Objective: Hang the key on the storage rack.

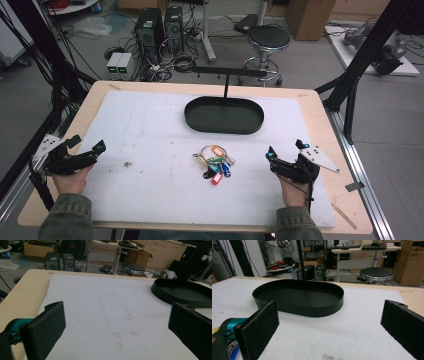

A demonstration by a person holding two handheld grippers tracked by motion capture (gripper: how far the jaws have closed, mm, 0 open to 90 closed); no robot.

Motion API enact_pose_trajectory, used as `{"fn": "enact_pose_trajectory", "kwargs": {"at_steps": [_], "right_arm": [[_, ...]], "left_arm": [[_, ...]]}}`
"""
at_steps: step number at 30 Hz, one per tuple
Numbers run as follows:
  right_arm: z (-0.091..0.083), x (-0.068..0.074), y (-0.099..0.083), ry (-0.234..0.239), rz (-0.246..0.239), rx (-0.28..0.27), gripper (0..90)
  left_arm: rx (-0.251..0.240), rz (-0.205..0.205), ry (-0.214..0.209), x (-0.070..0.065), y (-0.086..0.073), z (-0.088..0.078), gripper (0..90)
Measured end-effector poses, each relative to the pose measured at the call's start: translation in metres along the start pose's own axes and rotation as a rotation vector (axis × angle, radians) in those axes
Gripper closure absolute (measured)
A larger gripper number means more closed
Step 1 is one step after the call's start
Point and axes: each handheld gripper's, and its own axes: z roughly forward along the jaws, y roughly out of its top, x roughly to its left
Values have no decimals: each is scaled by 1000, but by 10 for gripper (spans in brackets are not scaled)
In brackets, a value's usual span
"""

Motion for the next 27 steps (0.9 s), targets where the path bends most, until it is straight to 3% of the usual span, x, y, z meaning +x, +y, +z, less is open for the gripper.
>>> {"fn": "enact_pose_trajectory", "kwargs": {"at_steps": [11, 27], "right_arm": [[2, 2, -2, 19, -1, 29, 6], [6, 9, -4, 42, -45, 64, 6]], "left_arm": [[-3, 0, -1, -1, 0, 1, 17], [6, 13, -18, -3, -1, 2, 17]]}}
